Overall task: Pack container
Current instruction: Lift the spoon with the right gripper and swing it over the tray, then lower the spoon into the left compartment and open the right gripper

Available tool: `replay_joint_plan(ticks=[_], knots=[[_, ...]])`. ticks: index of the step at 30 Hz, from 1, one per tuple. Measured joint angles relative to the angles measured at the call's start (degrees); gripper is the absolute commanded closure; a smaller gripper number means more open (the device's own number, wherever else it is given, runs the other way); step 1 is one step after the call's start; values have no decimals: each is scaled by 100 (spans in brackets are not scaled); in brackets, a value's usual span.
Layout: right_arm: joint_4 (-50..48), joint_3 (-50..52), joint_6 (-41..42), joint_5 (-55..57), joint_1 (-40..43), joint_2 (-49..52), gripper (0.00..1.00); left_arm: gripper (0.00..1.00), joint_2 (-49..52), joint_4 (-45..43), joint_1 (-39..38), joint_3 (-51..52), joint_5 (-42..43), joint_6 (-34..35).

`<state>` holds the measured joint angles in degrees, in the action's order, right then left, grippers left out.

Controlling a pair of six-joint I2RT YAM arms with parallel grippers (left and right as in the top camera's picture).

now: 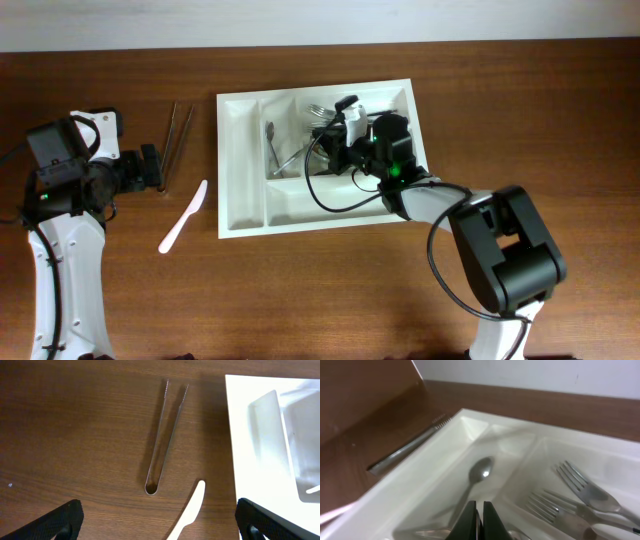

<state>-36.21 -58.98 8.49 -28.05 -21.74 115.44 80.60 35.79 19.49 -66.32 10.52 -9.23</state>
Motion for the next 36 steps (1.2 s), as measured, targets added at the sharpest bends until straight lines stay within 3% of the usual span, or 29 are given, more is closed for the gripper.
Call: replay_joint_plan(ticks=[8, 9, 11, 14, 23, 30, 31, 34, 36], knots=[[931, -597, -417, 17, -83, 201, 94, 1, 0, 0, 0, 0, 0, -2], [1113, -686, -455, 20, -114, 201, 79, 1, 0, 0, 0, 0, 0, -2], [1547, -866, -527, 13, -179, 201, 33, 1, 0, 0, 0, 0, 0, -2], [2603, -1263, -592, -42, -278, 201, 1, 1, 0, 0, 0, 0, 0, -2], [5748, -3152, -787, -81, -345, 208, 1, 1, 0, 0, 0, 0, 0, 0], [6516, -4111, -894, 37, -286, 205, 1, 1, 0, 0, 0, 0, 0, 0], [6572, -4127, -892, 24, -264, 203, 18, 1, 0, 0, 0, 0, 0, -2], [6944, -4129, -820, 44, -146, 205, 24, 1, 0, -2, 0, 0, -2, -2], [7211, -4129, -595, 66, -17, 205, 38, 1, 0, 0, 0, 0, 0, -2]])
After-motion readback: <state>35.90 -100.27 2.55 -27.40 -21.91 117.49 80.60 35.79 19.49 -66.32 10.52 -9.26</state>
